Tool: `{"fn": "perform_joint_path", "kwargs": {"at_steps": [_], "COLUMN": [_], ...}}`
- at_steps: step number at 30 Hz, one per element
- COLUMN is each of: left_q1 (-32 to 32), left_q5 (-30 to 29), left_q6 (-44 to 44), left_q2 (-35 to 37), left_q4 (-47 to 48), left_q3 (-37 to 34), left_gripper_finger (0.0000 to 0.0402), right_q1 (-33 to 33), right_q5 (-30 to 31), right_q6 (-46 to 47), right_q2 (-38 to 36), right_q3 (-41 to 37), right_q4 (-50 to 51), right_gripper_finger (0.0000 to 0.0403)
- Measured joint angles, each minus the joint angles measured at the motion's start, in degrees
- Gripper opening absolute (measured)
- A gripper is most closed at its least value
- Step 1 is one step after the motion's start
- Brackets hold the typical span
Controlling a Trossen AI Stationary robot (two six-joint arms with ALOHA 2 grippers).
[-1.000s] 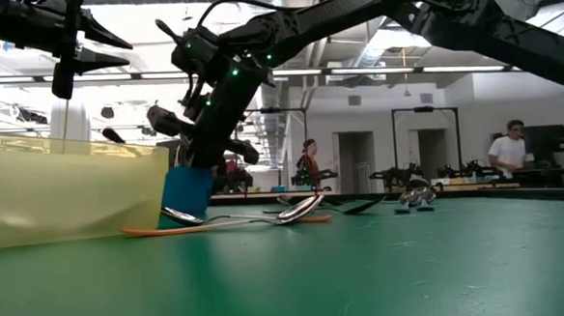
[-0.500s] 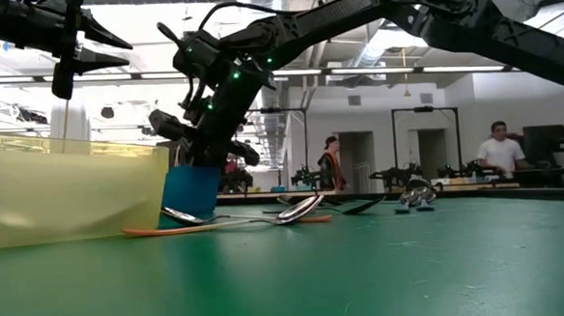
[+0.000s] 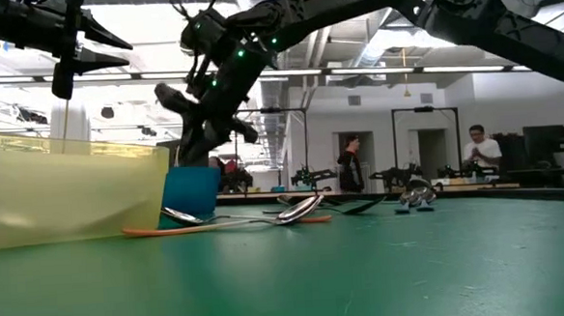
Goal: Sort silverware by color (type)
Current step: Put the blue spoon into the blue bin
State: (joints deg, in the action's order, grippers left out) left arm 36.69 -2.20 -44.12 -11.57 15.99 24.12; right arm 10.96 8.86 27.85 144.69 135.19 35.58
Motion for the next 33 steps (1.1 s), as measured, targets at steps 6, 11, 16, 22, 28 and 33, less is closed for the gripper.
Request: {"fn": "perform_joint_path", "kwargs": {"at_steps": [6, 11, 16, 22, 28, 33], "left_q1": [0.00, -0.01, 0.02, 0.04, 0.04, 0.04], "left_q5": [0.08, 0.13, 0.07, 0.19, 0.26, 0.24], "left_q6": [-0.02, 0.02, 0.04, 0.04, 0.07, 0.04], "left_q2": [0.00, 0.00, 0.02, 0.00, 0.02, 0.00], "left_q4": [-0.15, -0.21, -0.26, -0.22, -0.03, -0.01], "left_q3": [0.00, 0.00, 0.00, 0.00, 0.00, 0.00], "left_gripper_finger": [0.0110, 0.0110, 0.0110, 0.0110, 0.0110, 0.0110], "right_q1": [2.41, 4.50, 6.17, 7.83, 6.88, 4.22], "right_q5": [-2.21, -2.89, -1.46, -0.94, 2.51, 9.24], "right_q6": [-1.68, -6.64, -11.05, -12.85, -12.30, -8.45], "right_q2": [-5.23, -12.57, -19.53, -28.62, -35.37, -39.56], "right_q3": [-0.24, -0.35, -0.43, -0.35, -0.34, -0.36], "right_q4": [2.58, 6.65, 12.89, 22.91, 36.47, 51.17], "right_gripper_finger": [0.0113, 0.0113, 0.0113, 0.0113, 0.0113, 0.0113]}}
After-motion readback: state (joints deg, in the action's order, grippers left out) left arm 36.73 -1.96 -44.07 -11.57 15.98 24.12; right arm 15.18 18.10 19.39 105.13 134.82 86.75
